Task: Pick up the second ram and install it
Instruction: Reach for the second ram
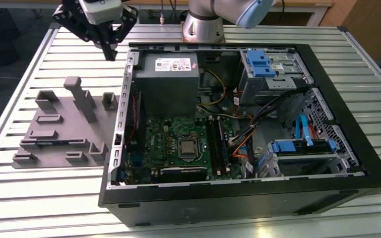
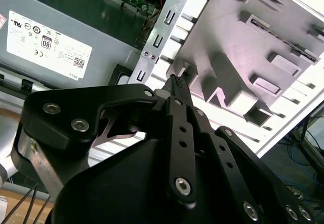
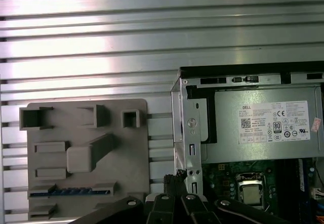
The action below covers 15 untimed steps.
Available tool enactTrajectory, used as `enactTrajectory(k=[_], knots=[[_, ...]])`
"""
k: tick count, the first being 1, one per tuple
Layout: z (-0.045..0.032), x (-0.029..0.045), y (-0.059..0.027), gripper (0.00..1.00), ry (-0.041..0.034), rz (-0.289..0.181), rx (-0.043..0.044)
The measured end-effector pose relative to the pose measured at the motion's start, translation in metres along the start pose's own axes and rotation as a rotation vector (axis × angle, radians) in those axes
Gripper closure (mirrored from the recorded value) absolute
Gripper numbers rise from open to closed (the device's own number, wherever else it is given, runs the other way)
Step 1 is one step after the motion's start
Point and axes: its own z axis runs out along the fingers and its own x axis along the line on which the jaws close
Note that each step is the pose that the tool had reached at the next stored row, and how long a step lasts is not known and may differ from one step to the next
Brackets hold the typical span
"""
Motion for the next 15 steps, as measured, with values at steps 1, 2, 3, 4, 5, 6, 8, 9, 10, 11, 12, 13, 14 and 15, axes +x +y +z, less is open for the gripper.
enactTrajectory(k=[1, 2, 3, 4, 5, 6, 8, 9, 10, 11, 12, 13, 14, 15], knots=[[0.0001, 0.0005, 0.0, 0.89, 0.0001, 0.0, 0.0], [0.0002, 0.0009, -0.0001, 0.89, 0.0001, 0.0, 0.0], [0.0003, 0.0013, -0.0001, 0.89, 0.0003, 0.0, 0.0], [0.0003, 0.0018, -0.0002, 0.89, 0.0004, 0.0, 0.0], [0.0004, 0.0023, -0.0002, 0.89, 0.0005, 0.0, 0.0], [0.0005, 0.0028, -0.0002, 0.89, 0.0006, 0.0, 0.0001], [0.0007, 0.0037, -0.0003, 0.89, 0.0008, 0.0, 0.0001], [0.0008, 0.0042, -0.0004, 0.89, 0.0008, 0.0, 0.0], [0.0009, 0.0047, -0.0004, 0.89, 0.001, 0.0, 0.0], [0.001, 0.0052, -0.0005, 0.89, 0.001, 0.0, 0.0], [0.0011, 0.0057, -0.0005, 0.89, 0.0011, 0.0, 0.0001], [0.0011, 0.0061, -0.0005, 0.89, 0.0012, 0.0, 0.0001], [0.0012, 0.0066, -0.0006, 0.89, 0.0013, 0.0, 0.0001], [0.0013, 0.007, -0.0006, 0.89, 0.0013, 0.0, 0.0001]])
